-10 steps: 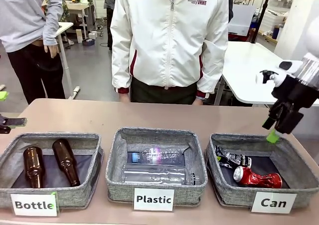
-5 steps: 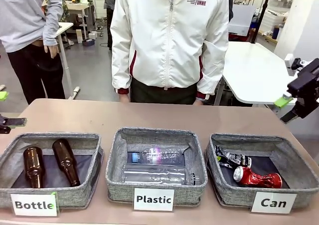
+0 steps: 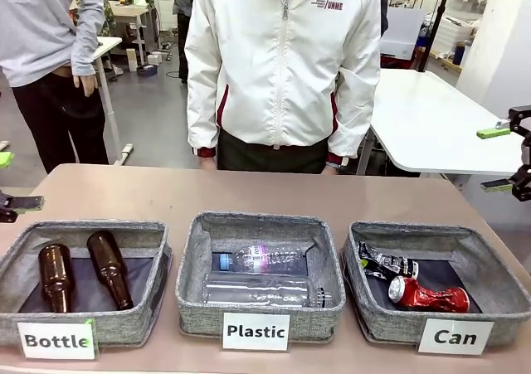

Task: Sort the can waste into the basket.
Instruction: Pick up the can waste from the table and place it in the right Fabric basket.

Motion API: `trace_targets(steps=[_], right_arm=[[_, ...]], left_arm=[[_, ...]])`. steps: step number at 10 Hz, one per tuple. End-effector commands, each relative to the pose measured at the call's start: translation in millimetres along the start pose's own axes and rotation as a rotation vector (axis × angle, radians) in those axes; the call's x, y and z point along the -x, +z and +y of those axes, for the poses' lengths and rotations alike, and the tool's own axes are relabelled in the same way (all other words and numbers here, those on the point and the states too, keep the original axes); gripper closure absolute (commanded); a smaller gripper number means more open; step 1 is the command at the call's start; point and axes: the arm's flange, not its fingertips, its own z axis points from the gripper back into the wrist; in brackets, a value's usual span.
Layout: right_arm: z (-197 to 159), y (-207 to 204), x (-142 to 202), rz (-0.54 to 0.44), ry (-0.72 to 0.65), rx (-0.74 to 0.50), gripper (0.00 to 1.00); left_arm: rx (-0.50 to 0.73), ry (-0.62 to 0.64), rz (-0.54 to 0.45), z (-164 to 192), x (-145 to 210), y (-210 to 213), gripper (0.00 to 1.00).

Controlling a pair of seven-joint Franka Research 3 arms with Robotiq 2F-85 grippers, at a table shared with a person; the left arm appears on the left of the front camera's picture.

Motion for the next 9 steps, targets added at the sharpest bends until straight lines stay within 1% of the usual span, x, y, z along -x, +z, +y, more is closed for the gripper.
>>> trace_targets(steps=[1, 9], right_arm=[[17.2, -24.4, -8.8, 0.098, 0.110, 0.098, 0.00], [17.2, -24.4, -8.8, 0.098, 0.110, 0.098, 0.00]], left_arm=[[0.005, 0.000, 0.016, -2.1, 3.3, 1.1, 0.00], [0.005, 0.000, 0.016, -2.1, 3.3, 1.1, 0.00]])
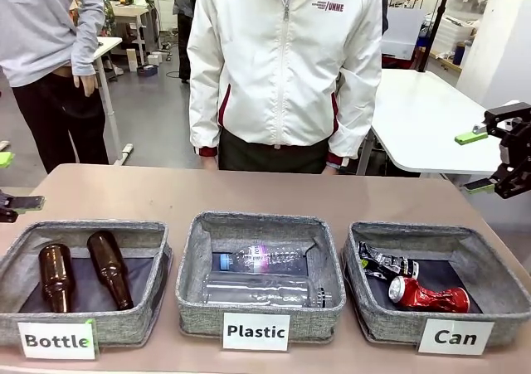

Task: Sort the can waste into the basket.
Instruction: Pick up the can waste from the table and place it in the right Fabric basket.

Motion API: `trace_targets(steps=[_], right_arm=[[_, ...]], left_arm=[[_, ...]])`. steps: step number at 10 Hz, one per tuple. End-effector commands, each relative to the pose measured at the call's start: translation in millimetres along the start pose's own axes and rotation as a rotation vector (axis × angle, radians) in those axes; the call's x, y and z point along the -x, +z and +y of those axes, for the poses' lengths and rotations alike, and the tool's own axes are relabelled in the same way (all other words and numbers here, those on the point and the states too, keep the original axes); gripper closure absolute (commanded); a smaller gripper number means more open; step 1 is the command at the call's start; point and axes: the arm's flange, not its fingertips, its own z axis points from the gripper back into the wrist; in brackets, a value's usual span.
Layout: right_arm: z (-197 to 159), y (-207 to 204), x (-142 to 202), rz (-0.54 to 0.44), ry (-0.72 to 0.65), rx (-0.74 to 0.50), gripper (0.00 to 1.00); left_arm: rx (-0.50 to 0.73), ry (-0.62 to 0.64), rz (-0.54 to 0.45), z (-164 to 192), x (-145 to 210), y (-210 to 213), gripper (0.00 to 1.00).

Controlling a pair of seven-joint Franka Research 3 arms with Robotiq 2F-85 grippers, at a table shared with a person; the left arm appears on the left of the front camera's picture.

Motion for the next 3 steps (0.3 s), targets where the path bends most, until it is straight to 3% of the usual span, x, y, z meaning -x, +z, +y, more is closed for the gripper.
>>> trace_targets(steps=[1, 3], right_arm=[[0.2, 4.3, -2.1, 0.018, 0.020, 0.004, 0.00], [0.2, 4.3, -2.1, 0.018, 0.020, 0.004, 0.00]], left_arm=[[0.005, -0.001, 0.016, -2.3, 3.3, 1.0, 0.00], [0.005, -0.001, 0.016, -2.3, 3.3, 1.0, 0.00]])
